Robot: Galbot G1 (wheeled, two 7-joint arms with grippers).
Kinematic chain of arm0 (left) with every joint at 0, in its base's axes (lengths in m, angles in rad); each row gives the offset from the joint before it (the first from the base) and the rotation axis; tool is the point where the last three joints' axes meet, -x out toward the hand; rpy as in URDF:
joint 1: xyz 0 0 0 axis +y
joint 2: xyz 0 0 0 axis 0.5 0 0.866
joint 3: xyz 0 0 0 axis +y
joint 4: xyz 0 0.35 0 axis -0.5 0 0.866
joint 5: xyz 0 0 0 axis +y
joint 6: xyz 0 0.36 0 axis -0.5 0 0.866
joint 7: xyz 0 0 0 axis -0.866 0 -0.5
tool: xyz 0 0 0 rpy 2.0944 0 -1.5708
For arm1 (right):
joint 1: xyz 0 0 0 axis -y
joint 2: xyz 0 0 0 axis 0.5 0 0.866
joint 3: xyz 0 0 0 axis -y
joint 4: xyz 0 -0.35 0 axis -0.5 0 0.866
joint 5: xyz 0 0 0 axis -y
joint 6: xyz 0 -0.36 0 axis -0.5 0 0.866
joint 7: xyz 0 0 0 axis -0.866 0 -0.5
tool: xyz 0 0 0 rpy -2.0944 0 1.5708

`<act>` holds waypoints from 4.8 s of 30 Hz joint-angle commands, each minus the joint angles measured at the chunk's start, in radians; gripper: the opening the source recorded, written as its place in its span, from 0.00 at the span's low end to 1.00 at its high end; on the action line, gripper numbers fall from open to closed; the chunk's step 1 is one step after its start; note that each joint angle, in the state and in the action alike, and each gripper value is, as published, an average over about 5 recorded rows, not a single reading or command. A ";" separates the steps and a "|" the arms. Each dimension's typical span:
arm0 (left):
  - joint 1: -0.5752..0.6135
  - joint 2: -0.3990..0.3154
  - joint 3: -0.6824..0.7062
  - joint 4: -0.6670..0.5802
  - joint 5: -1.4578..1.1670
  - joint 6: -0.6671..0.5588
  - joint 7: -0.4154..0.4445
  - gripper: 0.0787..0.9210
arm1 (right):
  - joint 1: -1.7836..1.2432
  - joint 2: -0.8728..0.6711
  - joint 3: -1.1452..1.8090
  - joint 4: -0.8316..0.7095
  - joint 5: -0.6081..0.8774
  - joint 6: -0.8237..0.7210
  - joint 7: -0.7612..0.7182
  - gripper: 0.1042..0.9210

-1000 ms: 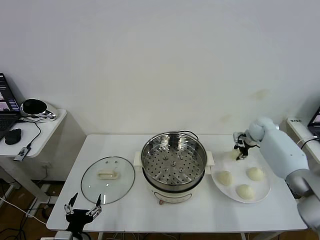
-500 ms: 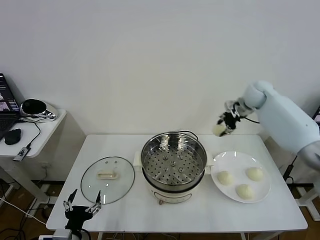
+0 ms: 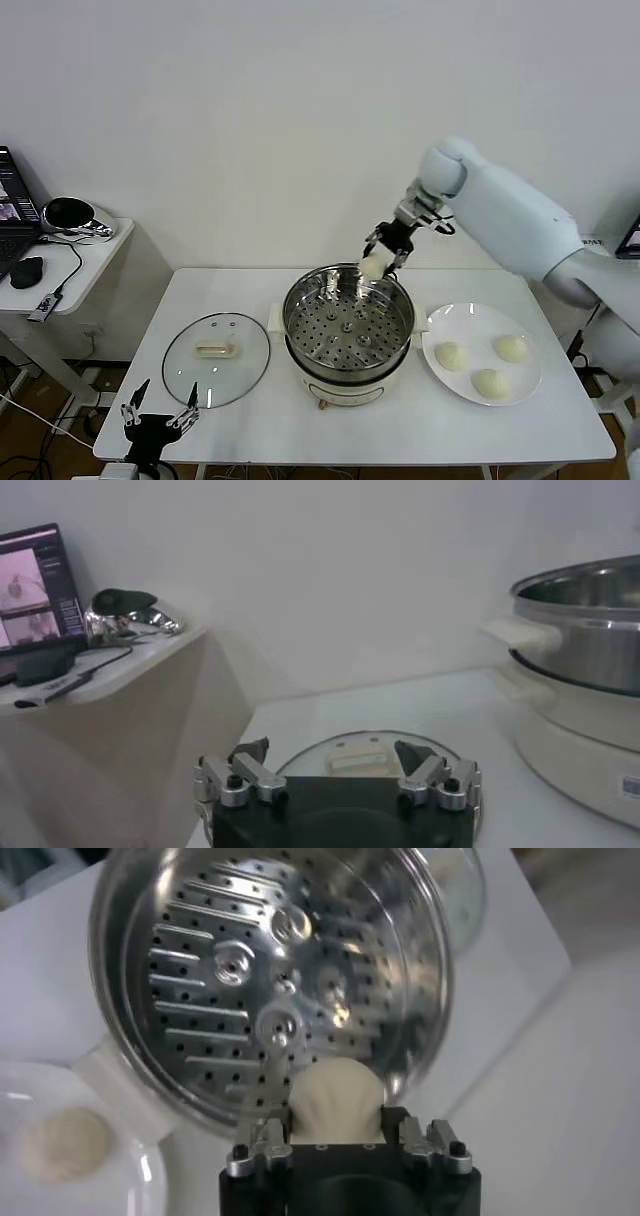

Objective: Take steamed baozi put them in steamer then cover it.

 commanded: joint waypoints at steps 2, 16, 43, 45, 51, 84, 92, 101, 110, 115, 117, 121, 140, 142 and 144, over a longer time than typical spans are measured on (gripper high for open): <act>0.004 -0.011 0.004 -0.001 0.002 0.000 0.000 0.88 | -0.004 0.085 -0.033 -0.010 -0.142 0.174 0.010 0.55; -0.008 -0.012 0.007 0.029 0.000 -0.001 -0.001 0.88 | -0.079 0.137 -0.014 -0.081 -0.337 0.173 0.121 0.50; -0.016 -0.011 0.020 0.041 0.001 0.002 0.004 0.88 | -0.023 -0.044 -0.032 0.138 -0.048 -0.042 0.151 0.88; -0.014 -0.007 0.018 0.038 -0.003 0.006 0.006 0.88 | 0.007 -0.123 -0.026 0.216 0.031 -0.124 0.158 0.88; -0.009 0.016 0.021 0.049 -0.024 0.017 0.008 0.88 | 0.095 -0.383 -0.042 0.394 0.214 -0.446 0.192 0.88; 0.019 0.027 0.039 0.054 -0.032 0.034 0.014 0.88 | -0.589 -0.541 0.290 0.405 -0.087 -1.014 0.203 0.88; 0.014 0.022 0.045 0.069 -0.025 0.036 0.014 0.88 | -0.598 -0.449 0.289 0.313 -0.144 -0.969 0.239 0.88; 0.007 0.018 0.045 0.086 -0.021 0.036 0.014 0.88 | -0.573 -0.419 0.253 0.266 -0.170 -0.954 0.237 0.88; -0.003 0.017 0.046 0.098 -0.020 0.037 0.014 0.88 | -0.568 -0.390 0.236 0.220 -0.190 -0.932 0.246 0.88; -0.005 0.017 0.046 0.102 -0.020 0.037 0.014 0.88 | -0.565 -0.375 0.235 0.199 -0.190 -0.929 0.250 0.88; -0.006 0.016 0.046 0.103 -0.020 0.037 0.014 0.88 | -0.564 -0.373 0.233 0.196 -0.191 -0.929 0.247 0.88; -0.006 0.015 0.047 0.104 -0.020 0.037 0.014 0.88 | -0.564 -0.373 0.232 0.192 -0.191 -0.931 0.245 0.88; -0.011 0.009 0.050 0.095 -0.017 0.036 0.013 0.88 | -0.452 -0.466 0.182 0.267 -0.074 -0.950 0.209 0.63; -0.014 0.006 0.050 0.091 -0.016 0.036 0.013 0.88 | -0.372 -0.511 0.129 0.316 -0.022 -0.961 0.190 0.63; -0.018 0.002 0.049 0.088 -0.015 0.036 0.013 0.88 | -0.281 -0.551 0.087 0.368 0.025 -0.974 0.167 0.63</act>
